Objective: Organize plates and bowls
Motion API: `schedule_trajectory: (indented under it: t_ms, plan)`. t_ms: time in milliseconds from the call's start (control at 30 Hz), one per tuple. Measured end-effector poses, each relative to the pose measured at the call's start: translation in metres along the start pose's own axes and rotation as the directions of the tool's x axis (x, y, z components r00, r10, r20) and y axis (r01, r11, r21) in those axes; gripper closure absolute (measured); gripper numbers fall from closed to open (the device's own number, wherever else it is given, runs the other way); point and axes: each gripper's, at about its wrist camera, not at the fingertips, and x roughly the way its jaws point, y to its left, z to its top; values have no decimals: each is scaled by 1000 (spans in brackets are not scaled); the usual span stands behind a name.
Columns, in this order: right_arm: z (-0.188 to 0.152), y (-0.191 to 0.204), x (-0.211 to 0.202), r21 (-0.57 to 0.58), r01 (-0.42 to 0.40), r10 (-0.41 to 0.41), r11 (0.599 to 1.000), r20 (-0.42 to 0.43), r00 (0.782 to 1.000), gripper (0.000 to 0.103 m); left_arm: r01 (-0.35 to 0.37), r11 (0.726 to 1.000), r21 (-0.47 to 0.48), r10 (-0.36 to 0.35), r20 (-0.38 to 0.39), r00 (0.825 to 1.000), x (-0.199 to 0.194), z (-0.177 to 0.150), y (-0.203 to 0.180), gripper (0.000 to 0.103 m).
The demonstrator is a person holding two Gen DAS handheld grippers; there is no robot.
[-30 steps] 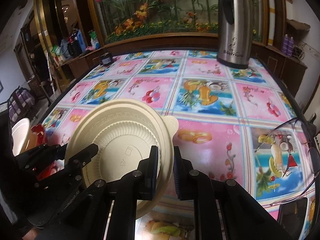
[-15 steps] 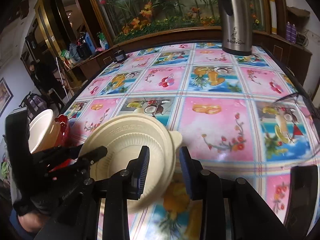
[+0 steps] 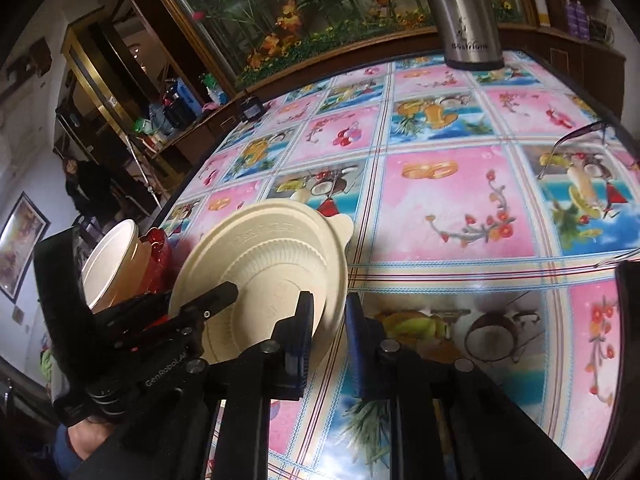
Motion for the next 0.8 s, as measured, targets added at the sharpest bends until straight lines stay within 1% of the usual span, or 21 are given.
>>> schedule_trajectory:
  t_ms: [233,433,667,800]
  plan:
    - [-1,4,-13,-1,8,-8,1000,25,1000,88,-8,1000,11,8,28,1000,-12,2,-4,81]
    - [3,16,-24,-30,12,-11,999,50,999,88,-15,1000,2,15,48,999,-24,5,2,81]
    - [11,41,-34,-78,5,0,997,72,997,87,-26,999,-18,28,102,994,-51,12,17,81]
    - [17,58,-36,-105,-16,24,994,72,997,86,-39,998,-41,44,131,990,-67,17,32,81]
